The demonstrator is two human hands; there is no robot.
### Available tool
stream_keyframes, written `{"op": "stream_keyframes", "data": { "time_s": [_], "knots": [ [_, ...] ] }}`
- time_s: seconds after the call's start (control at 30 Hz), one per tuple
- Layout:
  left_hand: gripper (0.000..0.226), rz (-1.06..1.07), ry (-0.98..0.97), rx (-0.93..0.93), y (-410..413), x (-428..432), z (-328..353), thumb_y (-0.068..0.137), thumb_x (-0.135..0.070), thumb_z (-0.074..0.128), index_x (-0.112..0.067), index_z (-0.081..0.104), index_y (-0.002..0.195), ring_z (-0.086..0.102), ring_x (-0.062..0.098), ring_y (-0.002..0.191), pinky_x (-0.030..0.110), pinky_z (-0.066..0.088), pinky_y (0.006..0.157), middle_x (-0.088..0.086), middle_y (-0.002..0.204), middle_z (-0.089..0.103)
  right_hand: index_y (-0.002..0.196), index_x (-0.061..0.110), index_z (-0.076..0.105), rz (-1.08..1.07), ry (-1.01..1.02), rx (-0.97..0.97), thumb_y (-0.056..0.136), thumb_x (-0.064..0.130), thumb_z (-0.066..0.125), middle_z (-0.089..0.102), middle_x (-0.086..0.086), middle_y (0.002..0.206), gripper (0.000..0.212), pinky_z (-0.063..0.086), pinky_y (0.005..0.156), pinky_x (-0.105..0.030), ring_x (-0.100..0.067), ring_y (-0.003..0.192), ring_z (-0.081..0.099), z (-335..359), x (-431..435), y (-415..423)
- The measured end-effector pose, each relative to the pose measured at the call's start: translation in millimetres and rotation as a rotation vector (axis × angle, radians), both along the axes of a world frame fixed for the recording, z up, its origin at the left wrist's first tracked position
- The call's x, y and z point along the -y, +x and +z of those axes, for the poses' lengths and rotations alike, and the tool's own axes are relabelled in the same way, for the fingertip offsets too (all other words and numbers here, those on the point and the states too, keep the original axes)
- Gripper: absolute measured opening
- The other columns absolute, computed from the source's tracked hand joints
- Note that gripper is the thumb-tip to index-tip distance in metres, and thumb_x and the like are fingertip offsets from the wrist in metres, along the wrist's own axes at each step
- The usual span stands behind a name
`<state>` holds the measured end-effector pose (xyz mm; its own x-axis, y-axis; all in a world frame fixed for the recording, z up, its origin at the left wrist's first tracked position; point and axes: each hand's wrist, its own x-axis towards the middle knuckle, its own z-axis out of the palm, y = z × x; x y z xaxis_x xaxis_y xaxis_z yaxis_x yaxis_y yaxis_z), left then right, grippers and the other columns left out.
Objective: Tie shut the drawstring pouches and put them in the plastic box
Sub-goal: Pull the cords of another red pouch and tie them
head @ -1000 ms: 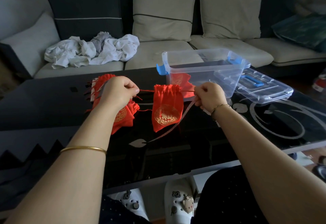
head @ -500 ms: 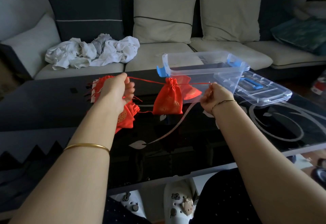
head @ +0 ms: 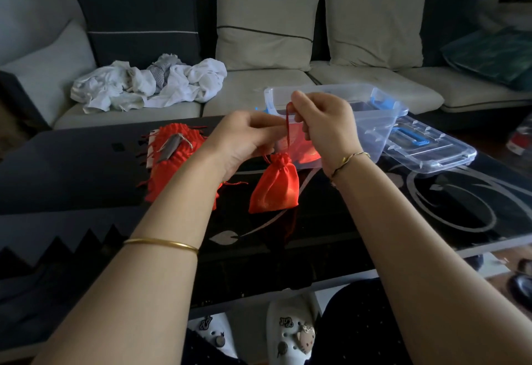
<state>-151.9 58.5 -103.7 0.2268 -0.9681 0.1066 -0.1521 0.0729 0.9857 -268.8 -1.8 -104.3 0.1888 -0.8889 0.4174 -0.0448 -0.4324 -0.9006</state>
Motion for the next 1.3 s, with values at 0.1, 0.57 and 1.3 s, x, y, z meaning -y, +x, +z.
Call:
{"op": "stream_keyframes", "data": {
  "time_s": [0.1,0.57,1.3],
  "knots": [
    [0.012,0.044,-0.028,0.136,-1,3,-2,0.084,-0.008,0.067,-0.016,0.068,0.074,0.047,0.008,0.052,0.028,0.044,0.065,0.002,0.064,0.058,0.070,0.003,0.067,0.016,-0.029,-0.054,0.092,0.023,0.053,0.056,0.006,0.058,0.032,0.038,0.055,-0.022,0.000,0.046,0.043,0,-4,3],
    [0.006,0.025,-0.026,0.009,1,7,-7,0.087,-0.012,0.064,-0.012,0.068,0.082,0.059,0.005,0.060,0.017,0.048,0.058,-0.001,0.071,0.066,0.070,0.013,0.054,0.248,0.367,-0.062,0.097,0.027,0.041,0.047,-0.010,0.068,0.033,0.033,0.058,-0.031,-0.022,0.060,0.040,-21,6,4],
    [0.023,0.184,-0.338,0.824,-1,3,-10,0.084,-0.008,0.062,-0.020,0.066,0.104,0.054,0.006,0.075,0.021,0.045,0.076,-0.015,0.076,0.052,0.081,0.013,0.062,0.502,0.484,-0.018,0.097,0.013,0.043,0.064,-0.003,0.069,0.024,0.043,0.060,-0.026,-0.013,0.060,0.060,-32,8,-5]
  ]
}}
